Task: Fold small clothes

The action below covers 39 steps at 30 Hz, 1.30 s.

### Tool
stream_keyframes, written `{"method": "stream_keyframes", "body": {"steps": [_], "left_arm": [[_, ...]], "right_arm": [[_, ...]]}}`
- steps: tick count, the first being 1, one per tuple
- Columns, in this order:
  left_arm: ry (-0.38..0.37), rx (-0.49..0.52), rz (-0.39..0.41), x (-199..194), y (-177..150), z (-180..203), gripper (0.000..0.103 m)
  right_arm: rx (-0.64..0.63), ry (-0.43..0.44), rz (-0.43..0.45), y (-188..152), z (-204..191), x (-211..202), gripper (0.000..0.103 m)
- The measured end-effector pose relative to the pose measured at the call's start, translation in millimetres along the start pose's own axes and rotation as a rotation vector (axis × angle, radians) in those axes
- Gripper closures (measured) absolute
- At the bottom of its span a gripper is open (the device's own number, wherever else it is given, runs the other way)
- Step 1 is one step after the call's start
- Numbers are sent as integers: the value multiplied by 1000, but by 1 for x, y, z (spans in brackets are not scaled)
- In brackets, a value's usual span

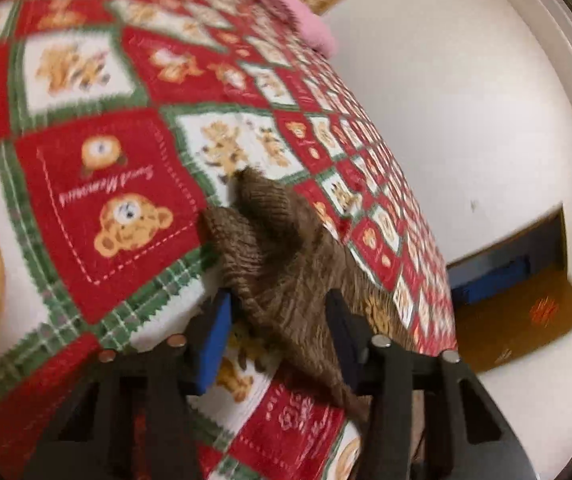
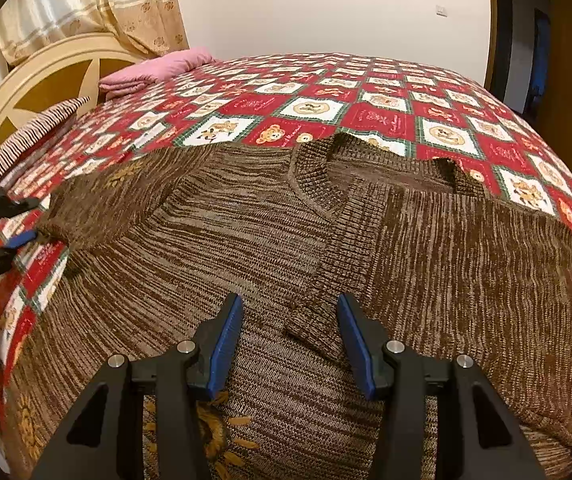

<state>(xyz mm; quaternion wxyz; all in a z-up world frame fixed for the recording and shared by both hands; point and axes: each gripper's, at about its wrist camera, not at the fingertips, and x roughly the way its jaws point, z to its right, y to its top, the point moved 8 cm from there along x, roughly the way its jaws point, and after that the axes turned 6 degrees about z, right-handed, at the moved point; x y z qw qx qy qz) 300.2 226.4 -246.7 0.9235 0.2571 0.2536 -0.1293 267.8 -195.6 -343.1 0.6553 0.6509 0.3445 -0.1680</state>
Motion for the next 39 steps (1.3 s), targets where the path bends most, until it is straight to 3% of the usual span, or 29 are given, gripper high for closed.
{"method": "stream_keyframes", "body": {"steps": [3,6,10,14,17,20,23,25,27,29,32,34,37,38,39], "left_arm": [[-19,-64,34,2,3,-7,78],[-44,-102,17,8,5,-9,92],[-38,-106,3,14,9,-9,97],[-45,-9,40,4,16,14,99],[-110,162,76,-11,13,66,99],[-212,369,55,-20,-22,131,99],[-307,575,-29,-23,-86,185,99],[-324,696,-88,-20,-134,202,99],[-312,742,-167,-8,-172,199,99],[-273,719,-244,6,-191,183,99],[-191,683,-324,21,-197,152,99],[-221,621,-346,8,-192,144,91],[-222,638,-311,-12,-178,136,71],[-207,651,-275,-18,-171,131,55],[-207,657,-238,-25,-165,127,47]], "right_arm": [[12,10,3,0,0,0,52],[12,11,4,0,1,0,52],[13,12,4,0,1,0,52],[19,17,7,0,1,-1,52],[28,23,10,1,2,-1,52],[44,33,16,1,3,-1,52],[64,46,21,2,5,-2,52],[70,50,22,2,5,-3,52],[73,53,22,2,5,-3,52],[72,53,22,2,6,-3,52],[75,56,22,2,7,-3,52],[80,62,21,2,7,-3,52],[87,67,21,2,8,-3,52],[89,69,19,2,8,-2,52],[91,72,17,2,8,-2,52]]}}
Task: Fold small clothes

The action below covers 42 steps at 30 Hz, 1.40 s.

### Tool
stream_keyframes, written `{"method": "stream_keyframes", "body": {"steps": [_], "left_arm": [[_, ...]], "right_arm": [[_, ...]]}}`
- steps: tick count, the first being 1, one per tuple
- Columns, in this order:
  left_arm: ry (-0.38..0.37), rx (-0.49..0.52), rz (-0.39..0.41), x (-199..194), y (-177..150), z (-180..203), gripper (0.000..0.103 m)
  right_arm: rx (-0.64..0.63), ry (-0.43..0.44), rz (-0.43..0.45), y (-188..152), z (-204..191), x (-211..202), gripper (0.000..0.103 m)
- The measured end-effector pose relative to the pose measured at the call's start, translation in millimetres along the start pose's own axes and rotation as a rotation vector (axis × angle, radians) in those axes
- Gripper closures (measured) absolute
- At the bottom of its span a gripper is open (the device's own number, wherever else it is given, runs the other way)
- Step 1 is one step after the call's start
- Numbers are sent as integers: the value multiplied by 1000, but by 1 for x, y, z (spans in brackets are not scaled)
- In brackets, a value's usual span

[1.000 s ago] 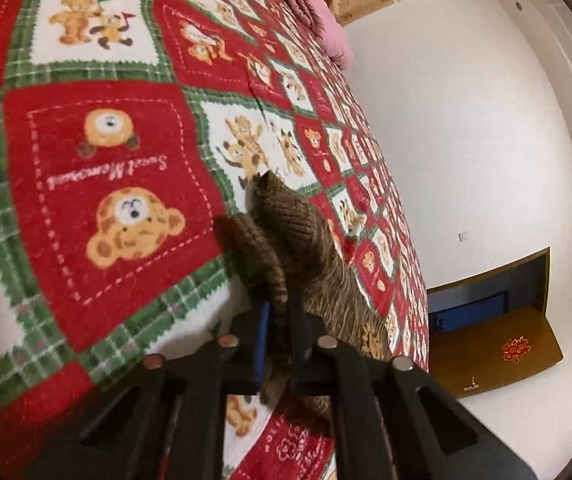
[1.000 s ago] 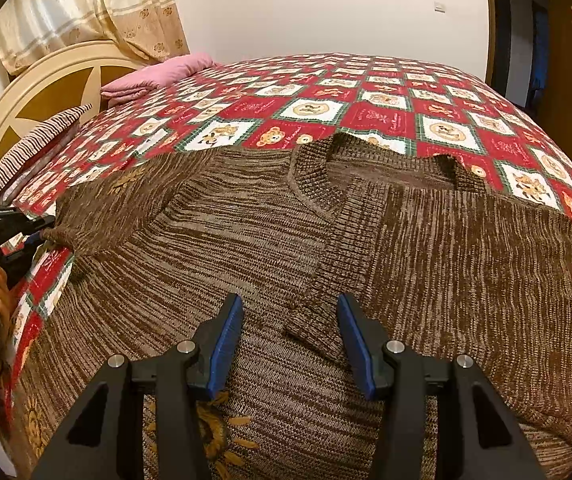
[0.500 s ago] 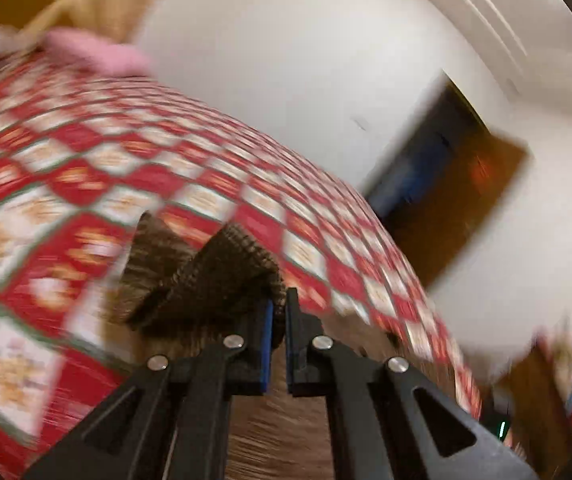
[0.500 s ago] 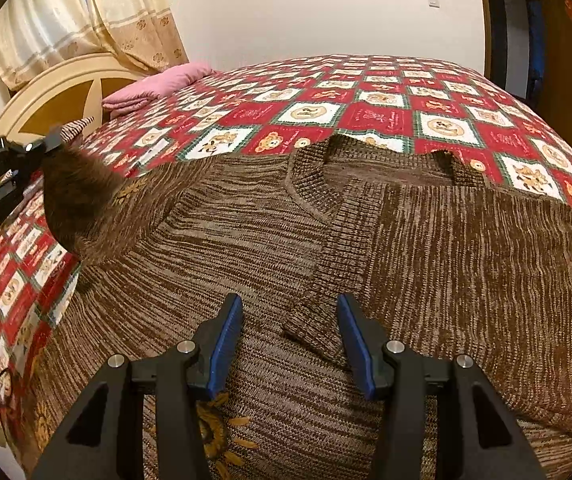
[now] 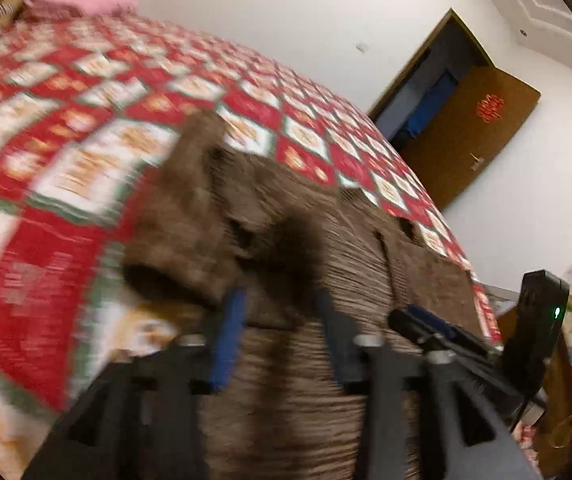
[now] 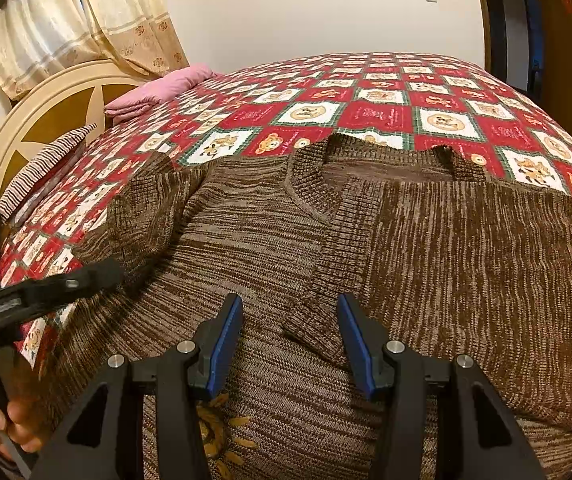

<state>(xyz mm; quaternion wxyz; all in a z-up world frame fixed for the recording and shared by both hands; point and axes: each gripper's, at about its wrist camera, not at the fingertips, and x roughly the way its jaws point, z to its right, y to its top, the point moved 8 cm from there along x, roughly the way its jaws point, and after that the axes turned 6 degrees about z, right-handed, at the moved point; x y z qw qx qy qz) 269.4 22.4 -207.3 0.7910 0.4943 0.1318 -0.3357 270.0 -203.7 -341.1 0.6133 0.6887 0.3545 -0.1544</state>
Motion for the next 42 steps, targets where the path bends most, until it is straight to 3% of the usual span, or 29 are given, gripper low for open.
{"method": "stream_keyframes", "body": {"steps": [5,8,10,14,18,20,21,24,28,31,33,35,38,42], "left_arm": [[-27,-18,31,2,-14,-13,46],[-58,-71,47,5,-11,-17,46],[-97,-124,63,2,-10,-23,46],[-97,-131,84,2,-9,-20,46],[-88,-137,111,-3,-10,-22,46],[-88,-138,109,-2,-11,-23,46],[-83,-132,110,-1,-11,-22,45],[-78,-115,110,1,-12,-21,42],[-84,-120,109,2,-10,-22,42],[-78,-115,108,2,-11,-22,42],[-76,-114,106,3,-10,-22,42],[-71,-113,102,3,-10,-23,42],[-68,-110,100,4,-10,-23,42],[-66,-108,100,4,-10,-23,41]], "right_arm": [[39,-7,-14,9,-3,-3,49],[43,116,69,36,-38,-18,49],[-49,173,91,53,-72,-23,49],[-276,233,-14,64,-136,6,49],[-410,187,-150,44,-145,49,49],[-445,161,-190,35,-139,61,62],[-447,145,-204,35,-137,65,96],[-371,147,-149,47,-117,56,97],[-122,174,0,74,-76,17,97],[65,110,65,69,-23,-3,97],[130,73,40,50,3,-1,96],[209,32,-42,24,31,6,94],[334,83,-33,9,53,-10,88],[266,-24,55,25,62,-40,44]]}}
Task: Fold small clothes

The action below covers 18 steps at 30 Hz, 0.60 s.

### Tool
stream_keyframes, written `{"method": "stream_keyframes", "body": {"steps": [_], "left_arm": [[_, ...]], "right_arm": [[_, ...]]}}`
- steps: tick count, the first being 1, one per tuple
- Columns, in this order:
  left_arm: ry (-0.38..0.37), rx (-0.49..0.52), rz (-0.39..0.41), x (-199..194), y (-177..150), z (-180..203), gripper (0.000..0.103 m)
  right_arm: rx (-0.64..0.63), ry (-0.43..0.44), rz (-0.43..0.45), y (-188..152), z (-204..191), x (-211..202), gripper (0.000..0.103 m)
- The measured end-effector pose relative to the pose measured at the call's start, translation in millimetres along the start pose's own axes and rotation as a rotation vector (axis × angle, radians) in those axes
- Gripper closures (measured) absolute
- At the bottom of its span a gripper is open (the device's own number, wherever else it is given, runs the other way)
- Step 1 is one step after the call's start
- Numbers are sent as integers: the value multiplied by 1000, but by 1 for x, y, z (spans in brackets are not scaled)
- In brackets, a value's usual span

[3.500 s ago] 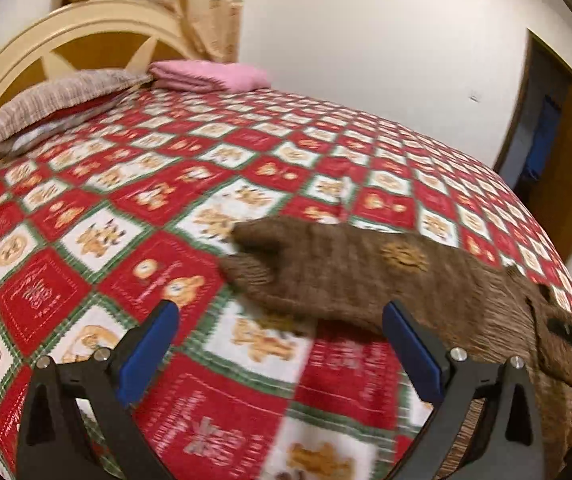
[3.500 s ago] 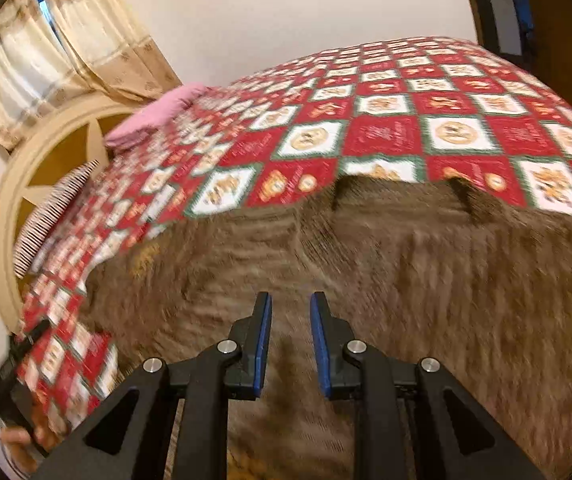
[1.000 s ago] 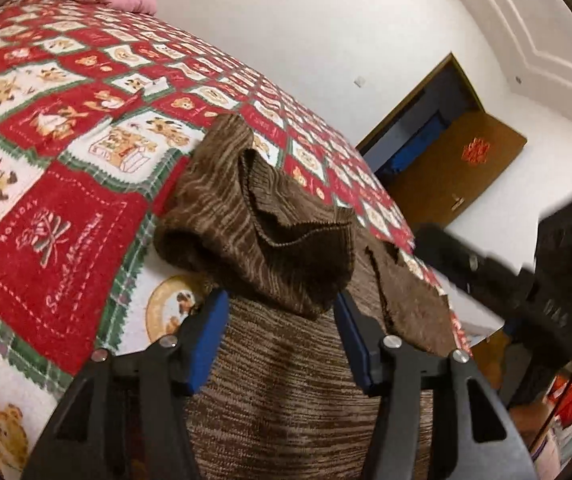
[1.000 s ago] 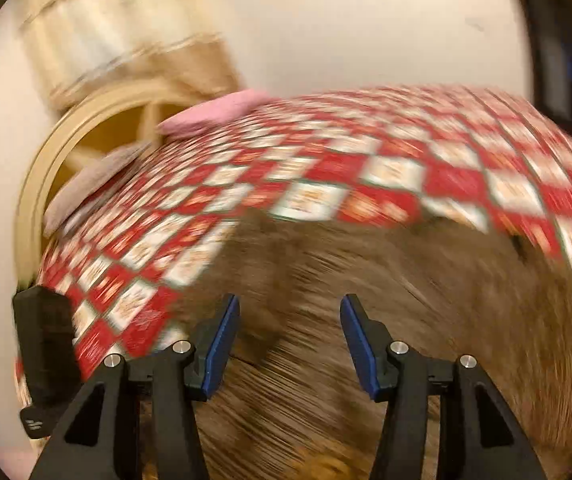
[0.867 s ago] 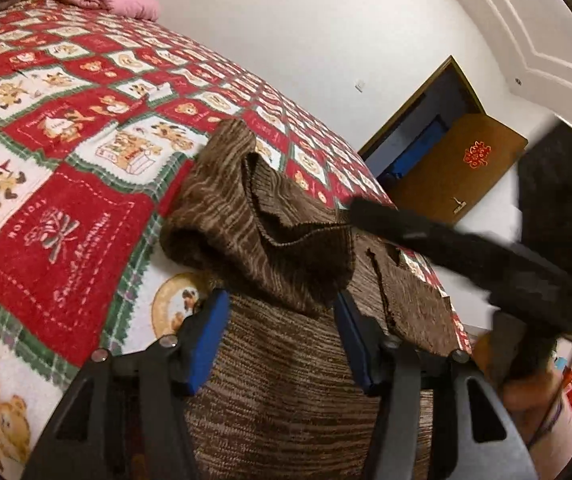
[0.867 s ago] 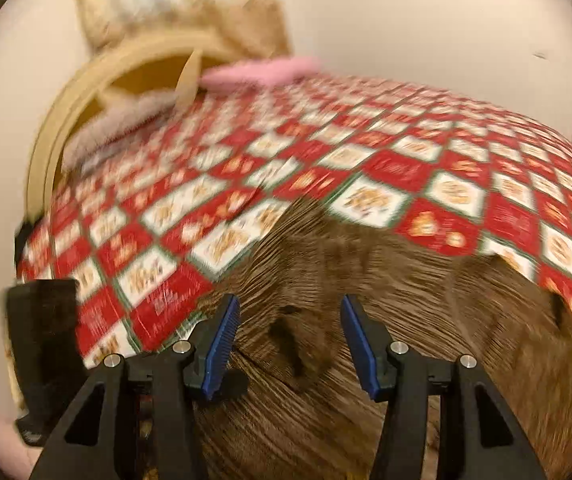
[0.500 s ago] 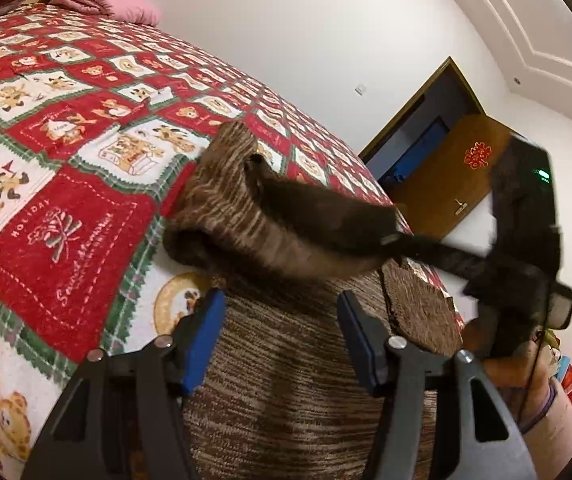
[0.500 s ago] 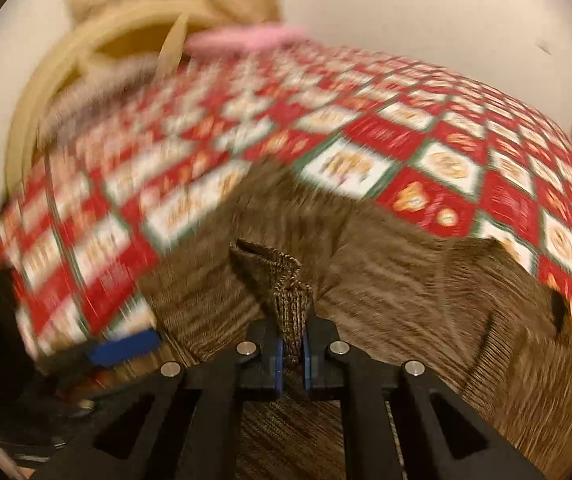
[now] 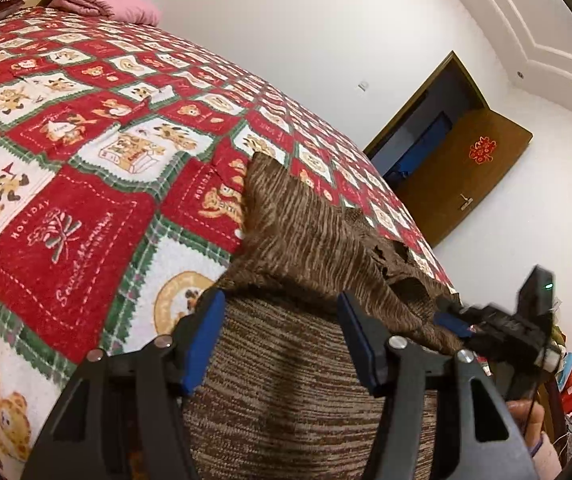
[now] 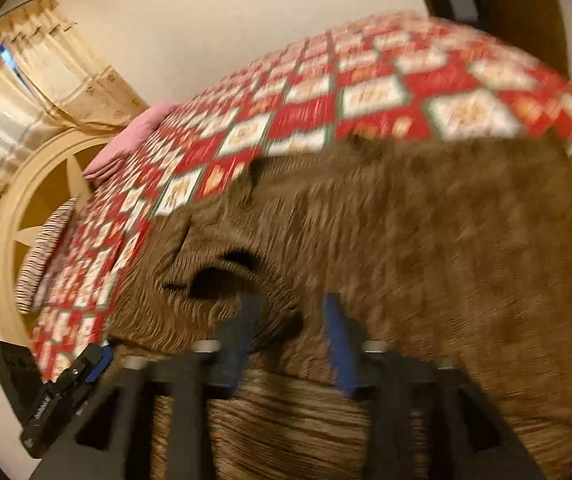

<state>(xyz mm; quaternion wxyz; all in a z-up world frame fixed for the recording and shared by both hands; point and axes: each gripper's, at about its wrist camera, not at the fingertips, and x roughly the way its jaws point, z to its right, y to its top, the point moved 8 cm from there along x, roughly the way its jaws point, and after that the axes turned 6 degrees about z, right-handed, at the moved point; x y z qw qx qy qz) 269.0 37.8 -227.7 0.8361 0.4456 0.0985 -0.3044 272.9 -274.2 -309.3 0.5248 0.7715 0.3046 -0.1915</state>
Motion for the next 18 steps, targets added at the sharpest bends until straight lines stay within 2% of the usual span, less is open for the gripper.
{"method": "stream_keyframes", "body": {"steps": [2,4,7,11,13,14,15,16,18], "left_arm": [[1,1,0,1,0,0,41],[2,2,0,1,0,0,41],[2,9,-1,1,0,1,39],[2,11,-1,1,0,1,38],[2,16,-2,1,-1,2,37],[2,20,-3,2,-1,3,36],[2,23,-4,2,-1,3,36],[2,24,-3,2,-1,3,35],[2,26,-4,2,-1,4,35]], "right_arm": [[-91,-4,60,15,-12,-10,44],[-246,4,73,21,-34,-11,44],[-609,-13,15,4,-82,9,45],[-940,-83,-47,-17,-100,42,45],[-1031,-129,-94,-25,-96,60,46],[-1046,-138,-98,-24,-95,66,51],[-1025,-125,-103,-21,-95,69,78],[-962,-105,-127,-17,-93,73,100],[-790,-40,-113,-1,-87,72,100]]}}
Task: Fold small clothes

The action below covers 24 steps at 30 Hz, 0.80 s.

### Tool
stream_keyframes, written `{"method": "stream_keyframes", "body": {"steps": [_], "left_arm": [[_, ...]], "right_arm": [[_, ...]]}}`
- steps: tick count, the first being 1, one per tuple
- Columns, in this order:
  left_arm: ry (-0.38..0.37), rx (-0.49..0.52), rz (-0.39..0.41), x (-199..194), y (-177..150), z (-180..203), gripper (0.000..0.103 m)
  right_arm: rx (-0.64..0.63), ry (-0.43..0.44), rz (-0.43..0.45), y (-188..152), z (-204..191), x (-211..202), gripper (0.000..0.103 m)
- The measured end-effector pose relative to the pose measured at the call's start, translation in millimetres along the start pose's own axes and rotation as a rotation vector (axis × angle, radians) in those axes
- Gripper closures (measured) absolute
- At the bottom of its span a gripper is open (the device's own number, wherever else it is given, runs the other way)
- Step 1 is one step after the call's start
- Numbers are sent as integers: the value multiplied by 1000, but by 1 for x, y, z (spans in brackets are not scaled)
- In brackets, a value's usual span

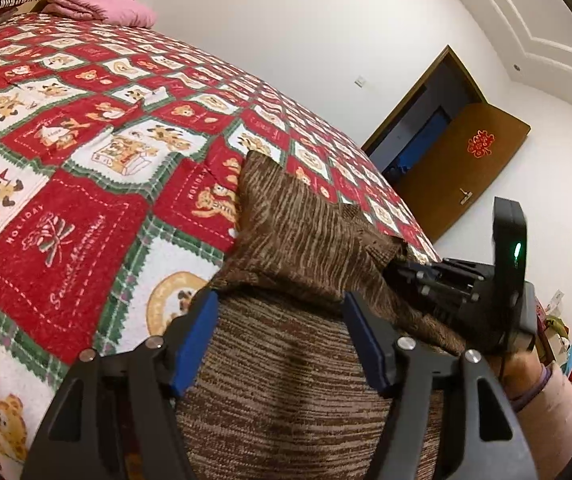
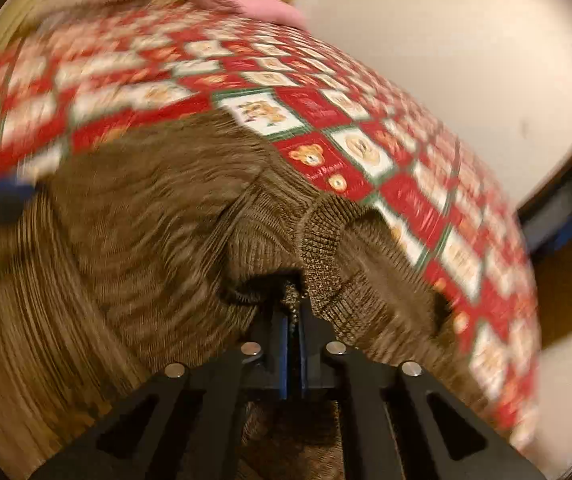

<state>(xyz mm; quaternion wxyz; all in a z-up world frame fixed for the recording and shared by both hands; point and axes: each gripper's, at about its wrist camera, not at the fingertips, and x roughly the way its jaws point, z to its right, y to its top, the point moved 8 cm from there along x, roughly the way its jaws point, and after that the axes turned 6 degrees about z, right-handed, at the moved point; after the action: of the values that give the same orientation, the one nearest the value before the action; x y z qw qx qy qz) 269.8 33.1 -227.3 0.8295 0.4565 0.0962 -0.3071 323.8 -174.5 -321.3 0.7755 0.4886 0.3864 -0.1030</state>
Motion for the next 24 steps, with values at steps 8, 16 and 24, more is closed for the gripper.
{"method": "stream_keyframes", "body": {"steps": [8,16,24], "left_arm": [[1,7,-1,1,0,1,33],[2,9,-1,1,-1,1,33],[3,9,-2,1,-1,1,33]], "right_arm": [[812,77,67,-65,103,-2,91],[793,41,140,-66,90,-59,90],[722,-18,25,-77,59,-40,67]]}}
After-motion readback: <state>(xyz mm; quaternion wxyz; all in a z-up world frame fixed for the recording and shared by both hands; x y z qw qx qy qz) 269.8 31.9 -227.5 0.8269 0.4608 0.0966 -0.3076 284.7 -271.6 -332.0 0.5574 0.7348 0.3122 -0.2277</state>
